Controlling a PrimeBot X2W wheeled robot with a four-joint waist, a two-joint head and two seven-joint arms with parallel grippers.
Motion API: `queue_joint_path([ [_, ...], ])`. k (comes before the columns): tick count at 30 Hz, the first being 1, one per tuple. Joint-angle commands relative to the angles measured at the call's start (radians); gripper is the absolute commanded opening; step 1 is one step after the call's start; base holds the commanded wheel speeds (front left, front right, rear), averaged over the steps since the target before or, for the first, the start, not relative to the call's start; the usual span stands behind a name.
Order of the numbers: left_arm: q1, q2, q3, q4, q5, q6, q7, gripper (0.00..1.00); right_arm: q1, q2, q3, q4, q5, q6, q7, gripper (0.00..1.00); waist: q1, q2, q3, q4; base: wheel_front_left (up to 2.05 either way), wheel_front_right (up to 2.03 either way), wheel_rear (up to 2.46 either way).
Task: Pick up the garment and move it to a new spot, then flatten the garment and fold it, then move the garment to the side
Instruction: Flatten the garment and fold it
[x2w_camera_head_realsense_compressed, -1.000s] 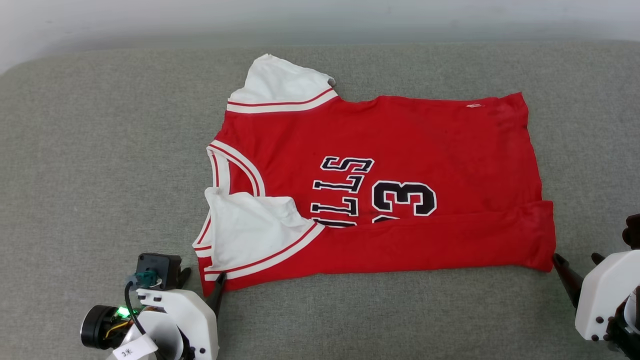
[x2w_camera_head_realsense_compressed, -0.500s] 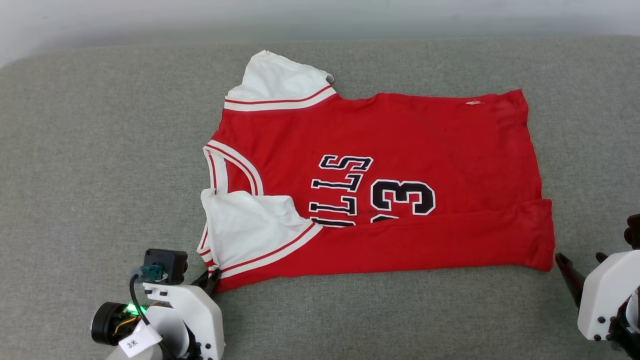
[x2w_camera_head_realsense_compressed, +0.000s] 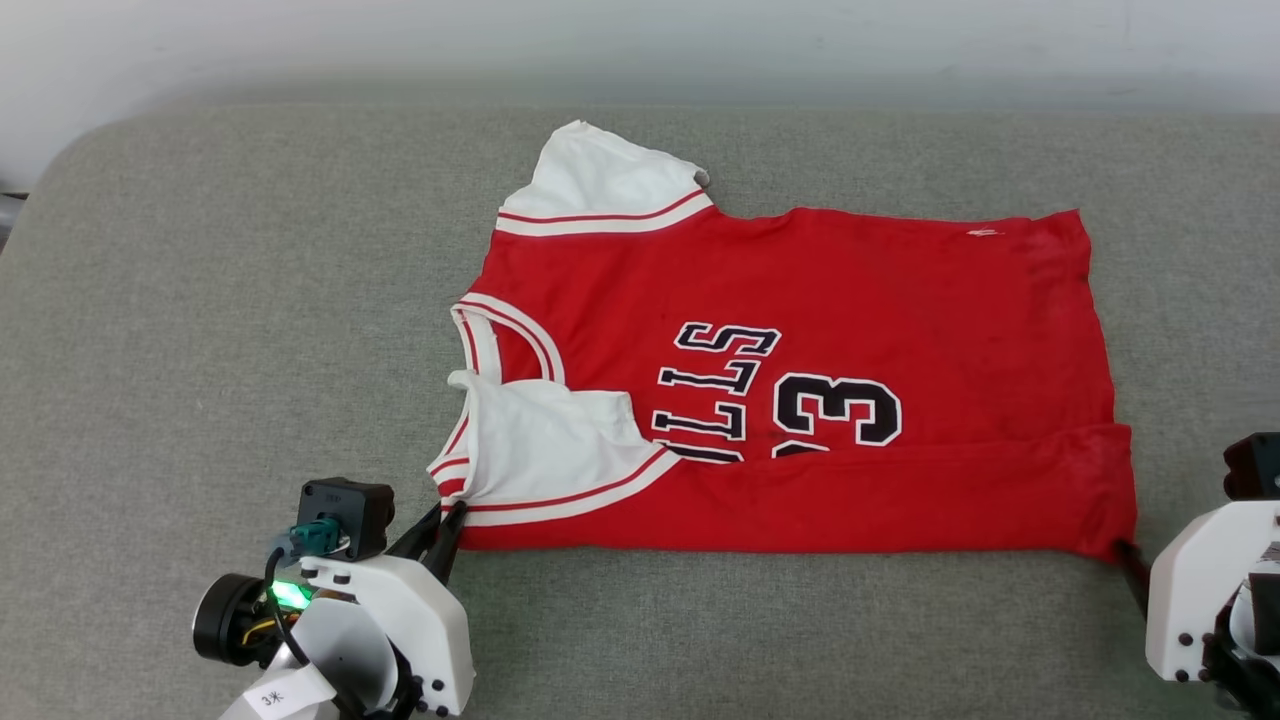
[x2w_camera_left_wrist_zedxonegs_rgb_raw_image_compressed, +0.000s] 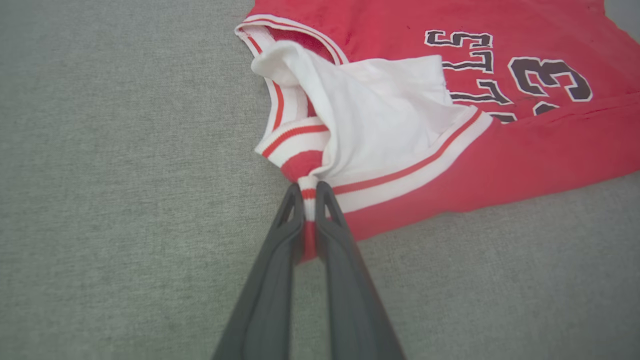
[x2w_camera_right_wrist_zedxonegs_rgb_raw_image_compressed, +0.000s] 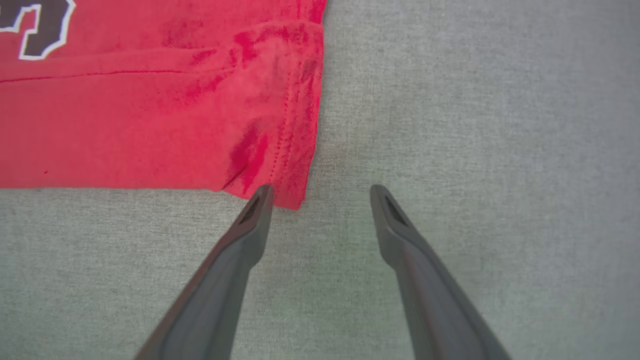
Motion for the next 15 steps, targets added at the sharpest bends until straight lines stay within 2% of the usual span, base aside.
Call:
queue_joint_path([
  [1, -0.012, 0.006, 0.0, -0.02, 0.01, 0.007, 0.001, 0.0, -0.022, 0.002, 0.001, 0.027, 0.005, -0.001, -0.007, 1.0, -0.0001, 0.0, 0.006, 0.006, 0.0, 0.0, 0.0],
  [10, -0.018, 0.009, -0.009, -0.073, 0.028, 0.024, 0.003, 0.0, -0.077, 0.007, 0.017, 0.151, 0.007, -0.001, -0.033, 1.0, -0.0001, 0.0, 0.039, 0.02, 0.0, 0.0, 0.0],
  [15, -0.023, 0.004, -0.018, -0.076, 0.03, 0.018, 0.0, 0.0, -0.077, 0.006, 0.034, 0.21, 0.003, -0.001, -0.032, 1.0, -0.0001, 0.0, 0.057, 0.029, 0.0, 0.0, 0.0],
])
